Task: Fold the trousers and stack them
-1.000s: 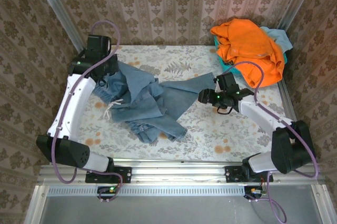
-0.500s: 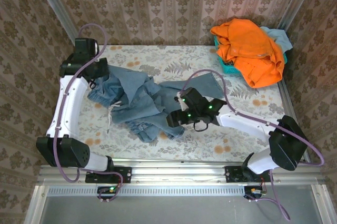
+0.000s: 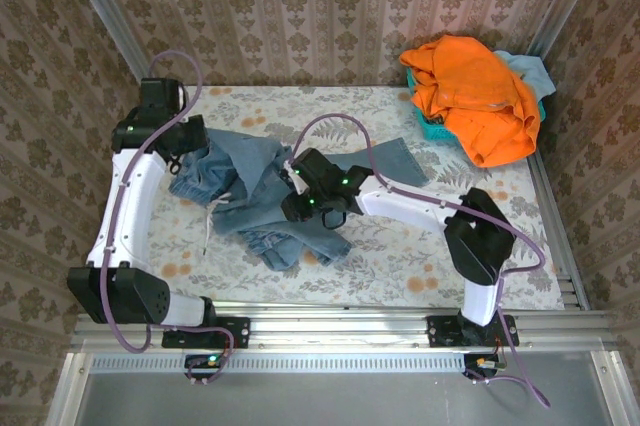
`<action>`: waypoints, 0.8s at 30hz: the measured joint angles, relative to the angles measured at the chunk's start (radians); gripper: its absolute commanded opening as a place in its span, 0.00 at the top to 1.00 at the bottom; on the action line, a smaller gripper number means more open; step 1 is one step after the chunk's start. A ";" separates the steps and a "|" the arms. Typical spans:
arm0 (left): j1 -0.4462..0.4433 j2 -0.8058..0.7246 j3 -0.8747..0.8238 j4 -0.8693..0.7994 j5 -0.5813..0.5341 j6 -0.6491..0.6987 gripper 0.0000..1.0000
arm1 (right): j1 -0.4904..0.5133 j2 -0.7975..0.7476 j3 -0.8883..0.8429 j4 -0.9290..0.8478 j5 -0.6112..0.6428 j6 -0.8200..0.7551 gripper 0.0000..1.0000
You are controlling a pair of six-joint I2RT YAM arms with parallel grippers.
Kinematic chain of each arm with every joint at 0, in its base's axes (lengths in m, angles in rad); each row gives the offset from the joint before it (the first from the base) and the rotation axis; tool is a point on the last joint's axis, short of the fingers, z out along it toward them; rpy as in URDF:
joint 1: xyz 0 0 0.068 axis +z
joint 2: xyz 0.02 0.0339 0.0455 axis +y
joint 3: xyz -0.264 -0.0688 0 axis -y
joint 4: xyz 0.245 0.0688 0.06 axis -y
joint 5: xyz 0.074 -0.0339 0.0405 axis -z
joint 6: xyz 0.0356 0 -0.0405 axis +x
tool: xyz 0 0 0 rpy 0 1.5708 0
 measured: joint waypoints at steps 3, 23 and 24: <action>0.010 -0.014 0.000 -0.001 0.007 0.000 1.00 | 0.000 -0.005 0.000 -0.009 0.002 -0.002 1.00; 0.137 -0.105 0.026 -0.042 0.026 0.000 1.00 | -0.230 -0.800 -0.295 -0.168 0.180 0.098 1.00; 0.137 -0.103 0.026 -0.042 0.026 0.000 1.00 | -0.269 -0.810 -0.304 -0.181 0.191 0.103 1.00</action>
